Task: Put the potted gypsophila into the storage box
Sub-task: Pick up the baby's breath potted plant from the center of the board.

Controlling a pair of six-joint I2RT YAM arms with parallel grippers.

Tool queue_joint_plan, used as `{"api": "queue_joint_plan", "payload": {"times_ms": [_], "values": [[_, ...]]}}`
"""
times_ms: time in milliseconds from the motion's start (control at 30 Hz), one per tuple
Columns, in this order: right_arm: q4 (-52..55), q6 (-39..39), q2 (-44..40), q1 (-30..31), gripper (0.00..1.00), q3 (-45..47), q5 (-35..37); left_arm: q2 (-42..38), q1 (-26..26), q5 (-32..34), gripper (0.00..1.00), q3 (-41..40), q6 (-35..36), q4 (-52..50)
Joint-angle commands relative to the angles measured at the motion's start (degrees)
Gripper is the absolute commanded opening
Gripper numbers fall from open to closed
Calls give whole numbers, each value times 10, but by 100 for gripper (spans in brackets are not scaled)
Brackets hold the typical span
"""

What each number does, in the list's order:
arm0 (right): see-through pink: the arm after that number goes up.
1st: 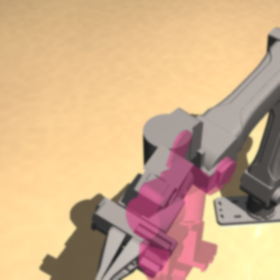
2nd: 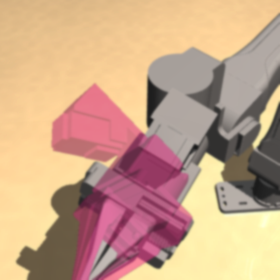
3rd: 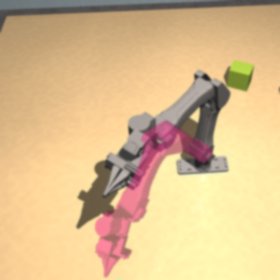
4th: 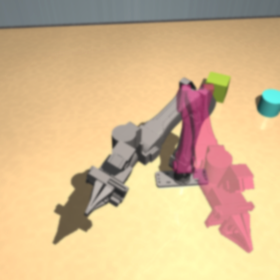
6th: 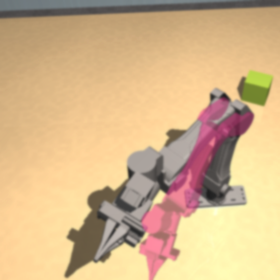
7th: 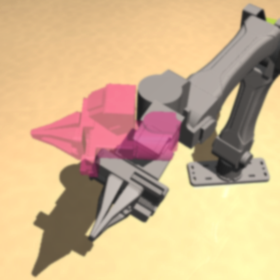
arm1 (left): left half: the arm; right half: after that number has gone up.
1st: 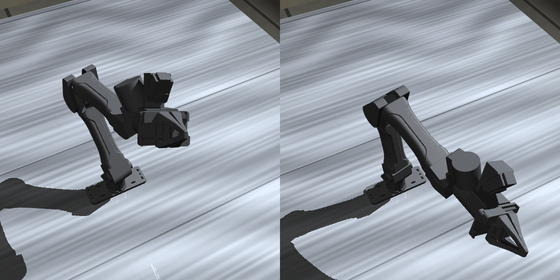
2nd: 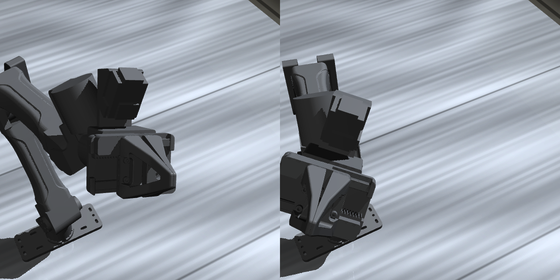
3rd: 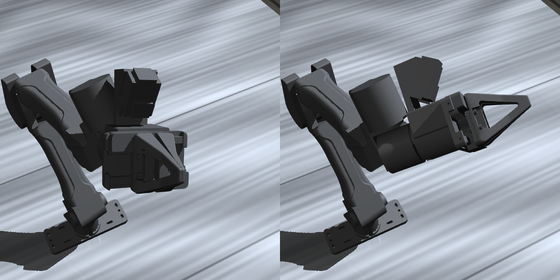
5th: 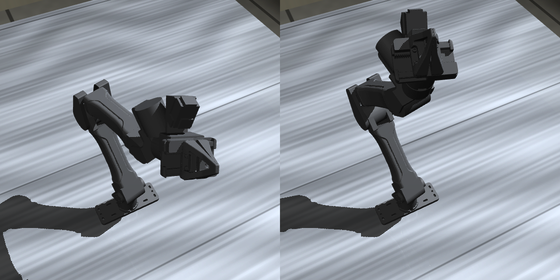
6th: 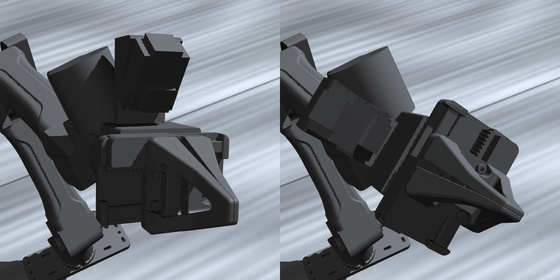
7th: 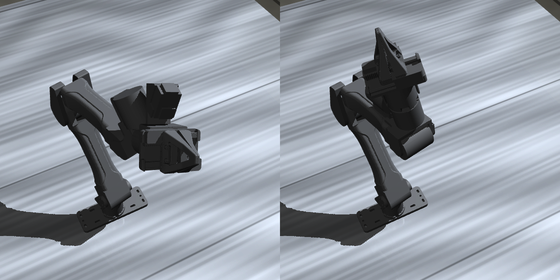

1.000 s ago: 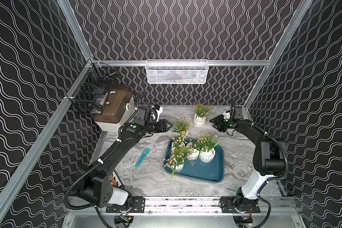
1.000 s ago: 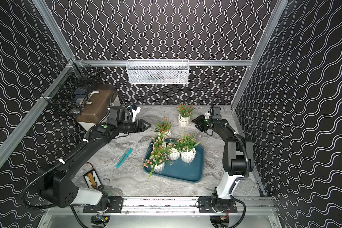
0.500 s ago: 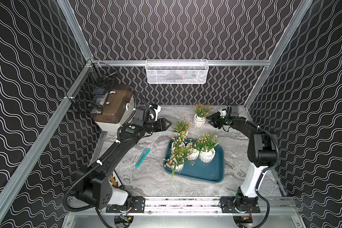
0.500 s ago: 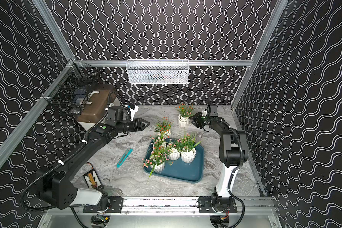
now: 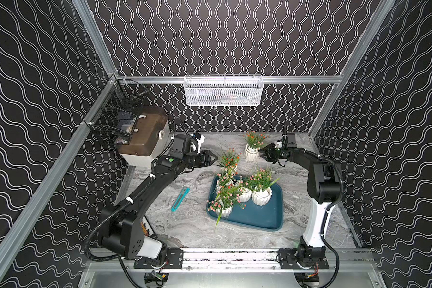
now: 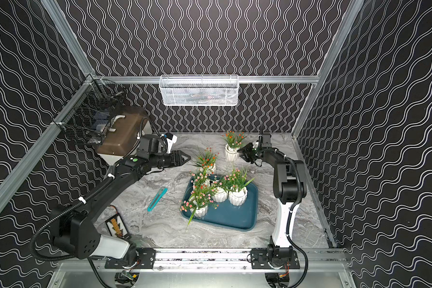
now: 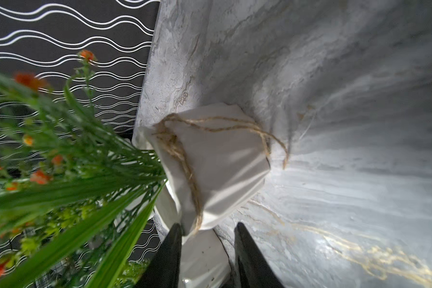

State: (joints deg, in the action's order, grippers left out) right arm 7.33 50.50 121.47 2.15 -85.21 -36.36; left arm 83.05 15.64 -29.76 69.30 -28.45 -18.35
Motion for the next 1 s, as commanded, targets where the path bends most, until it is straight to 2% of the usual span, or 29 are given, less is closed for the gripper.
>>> {"api": "queue_joint_plan", "payload": {"times_ms": [0, 233, 433, 967], "values": [[-21, 3, 3, 1, 38, -9, -9, 3, -1, -18, 54, 4, 8, 12], [-27, 12, 32, 4, 38, -47, -27, -3, 0, -40, 54, 5, 0, 19], [17, -10, 51, 17, 37, -82, 3, -10, -1, -39, 54, 6, 2, 15], [87, -72, 50, 26, 25, -88, 60, -23, 1, -41, 54, 3, -1, 18]]}}
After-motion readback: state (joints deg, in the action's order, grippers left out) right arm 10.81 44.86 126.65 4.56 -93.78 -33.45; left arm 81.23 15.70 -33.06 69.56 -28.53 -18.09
